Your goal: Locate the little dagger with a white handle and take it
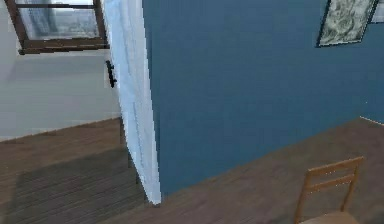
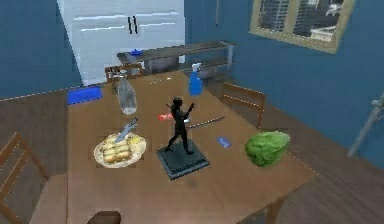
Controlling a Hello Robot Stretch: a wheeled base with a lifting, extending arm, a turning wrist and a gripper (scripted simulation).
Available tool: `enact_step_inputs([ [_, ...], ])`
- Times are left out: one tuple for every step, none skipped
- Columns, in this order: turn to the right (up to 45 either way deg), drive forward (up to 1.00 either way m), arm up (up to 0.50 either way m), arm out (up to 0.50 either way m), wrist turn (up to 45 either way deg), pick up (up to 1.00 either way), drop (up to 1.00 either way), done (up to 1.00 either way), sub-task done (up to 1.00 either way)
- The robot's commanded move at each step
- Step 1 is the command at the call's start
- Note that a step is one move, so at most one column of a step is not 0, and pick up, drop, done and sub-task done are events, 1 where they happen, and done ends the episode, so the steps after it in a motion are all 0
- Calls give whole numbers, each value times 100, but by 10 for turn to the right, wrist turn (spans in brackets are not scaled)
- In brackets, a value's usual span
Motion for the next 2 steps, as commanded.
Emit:
enact_step_inputs([
  [-180, 0, 0, 0, 0, 0, 0, 0, 0],
  [-30, 0, 0, 0, 0, 0, 0, 0, 0],
])
